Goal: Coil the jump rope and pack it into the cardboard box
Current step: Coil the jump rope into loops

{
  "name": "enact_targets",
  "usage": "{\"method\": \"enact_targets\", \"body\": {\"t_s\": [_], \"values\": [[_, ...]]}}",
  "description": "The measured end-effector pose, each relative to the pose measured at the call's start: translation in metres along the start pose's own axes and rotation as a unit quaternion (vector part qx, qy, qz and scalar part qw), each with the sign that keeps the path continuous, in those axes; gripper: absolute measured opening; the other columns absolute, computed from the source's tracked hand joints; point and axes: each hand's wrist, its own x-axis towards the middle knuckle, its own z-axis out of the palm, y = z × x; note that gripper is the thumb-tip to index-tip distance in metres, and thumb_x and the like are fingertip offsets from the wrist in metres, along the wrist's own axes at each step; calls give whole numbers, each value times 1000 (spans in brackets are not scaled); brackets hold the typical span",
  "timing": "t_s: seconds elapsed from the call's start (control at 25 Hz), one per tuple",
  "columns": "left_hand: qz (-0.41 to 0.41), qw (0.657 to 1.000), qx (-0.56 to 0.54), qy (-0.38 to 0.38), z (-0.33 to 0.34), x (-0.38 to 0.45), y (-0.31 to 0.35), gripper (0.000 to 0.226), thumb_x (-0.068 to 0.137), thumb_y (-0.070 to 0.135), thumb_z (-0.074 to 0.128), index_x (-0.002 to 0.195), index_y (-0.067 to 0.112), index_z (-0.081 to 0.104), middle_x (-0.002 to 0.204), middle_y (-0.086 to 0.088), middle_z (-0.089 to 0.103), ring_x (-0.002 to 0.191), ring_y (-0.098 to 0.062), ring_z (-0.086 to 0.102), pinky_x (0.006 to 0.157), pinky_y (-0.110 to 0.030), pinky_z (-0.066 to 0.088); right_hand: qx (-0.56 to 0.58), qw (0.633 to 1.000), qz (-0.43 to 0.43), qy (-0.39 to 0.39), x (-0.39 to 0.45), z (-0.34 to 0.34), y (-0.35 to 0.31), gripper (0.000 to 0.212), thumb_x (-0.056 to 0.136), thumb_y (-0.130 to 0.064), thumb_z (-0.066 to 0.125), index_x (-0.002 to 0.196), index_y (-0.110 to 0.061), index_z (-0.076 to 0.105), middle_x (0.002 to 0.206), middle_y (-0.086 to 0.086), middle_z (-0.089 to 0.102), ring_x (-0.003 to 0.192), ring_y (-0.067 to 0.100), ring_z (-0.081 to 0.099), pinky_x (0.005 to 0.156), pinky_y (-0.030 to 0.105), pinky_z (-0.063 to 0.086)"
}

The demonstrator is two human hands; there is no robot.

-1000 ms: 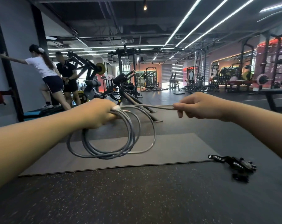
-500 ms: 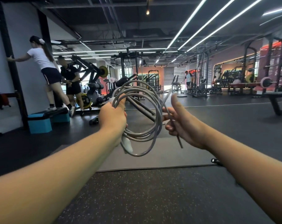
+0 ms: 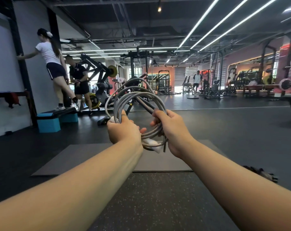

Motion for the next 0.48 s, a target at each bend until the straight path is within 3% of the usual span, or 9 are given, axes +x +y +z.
{"method": "enact_targets", "body": {"t_s": [0.08,0.12,0.24,0.36,0.48], "values": [[19,1000,13,21,-2,8,-9,24,93,46,57,82,26,49,93,-11,71,85,-33,72,77,-47,62,102,994,36,-3,2,9,-1,17,98,-17,61,83,-9,65,62,5,60,56,24,56,67,46,56],[21,999,16,32,-3,13,-11,22,93,46,57,83,28,50,97,-12,72,88,-33,72,80,-48,61,133,990,45,-10,2,13,-2,16,97,-15,62,83,-8,65,65,7,60,54,26,57,64,46,57],[21,999,-13,41,-9,17,3,22,97,38,58,105,17,56,102,-7,71,86,-25,72,81,-41,61,143,987,52,-43,9,25,-9,14,98,-13,63,85,-9,64,62,4,59,46,19,55,52,34,54],[39,997,-21,64,-21,23,39,32,98,30,61,123,14,50,118,-3,67,98,-18,68,91,-31,55,106,991,64,-47,20,54,-30,15,101,-14,58,86,-13,60,56,0,50,41,12,50,49,29,50],[32,996,-3,82,-56,37,78,22,100,26,56,119,16,51,103,-2,66,75,-13,67,70,-31,62,66,992,84,-67,15,104,-45,18,103,-19,54,85,-17,55,59,-1,41,46,13,46,49,28,49]]}}
